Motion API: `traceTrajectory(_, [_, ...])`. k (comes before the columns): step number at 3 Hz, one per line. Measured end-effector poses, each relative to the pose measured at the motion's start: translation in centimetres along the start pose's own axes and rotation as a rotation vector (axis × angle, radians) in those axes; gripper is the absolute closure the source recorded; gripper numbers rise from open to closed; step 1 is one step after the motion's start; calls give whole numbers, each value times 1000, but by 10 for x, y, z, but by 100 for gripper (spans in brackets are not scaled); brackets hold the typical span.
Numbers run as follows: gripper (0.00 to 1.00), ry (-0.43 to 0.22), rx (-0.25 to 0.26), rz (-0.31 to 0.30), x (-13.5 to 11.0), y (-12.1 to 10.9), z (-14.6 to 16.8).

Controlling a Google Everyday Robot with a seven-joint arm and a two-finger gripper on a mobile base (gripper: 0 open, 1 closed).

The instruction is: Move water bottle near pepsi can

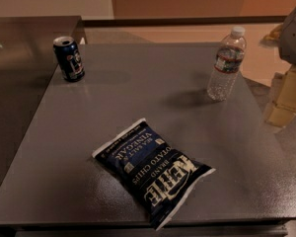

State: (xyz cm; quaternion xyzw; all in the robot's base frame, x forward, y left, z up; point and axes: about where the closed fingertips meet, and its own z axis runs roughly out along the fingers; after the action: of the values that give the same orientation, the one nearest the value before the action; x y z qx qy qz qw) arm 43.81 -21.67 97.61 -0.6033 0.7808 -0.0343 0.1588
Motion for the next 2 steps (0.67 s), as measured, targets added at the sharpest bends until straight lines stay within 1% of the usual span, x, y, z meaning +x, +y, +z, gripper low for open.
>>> traceTrajectory(1, [0, 0, 0, 0, 0, 0, 0])
traceTrajectory(2, [0, -8, 13, 15, 1, -4, -1])
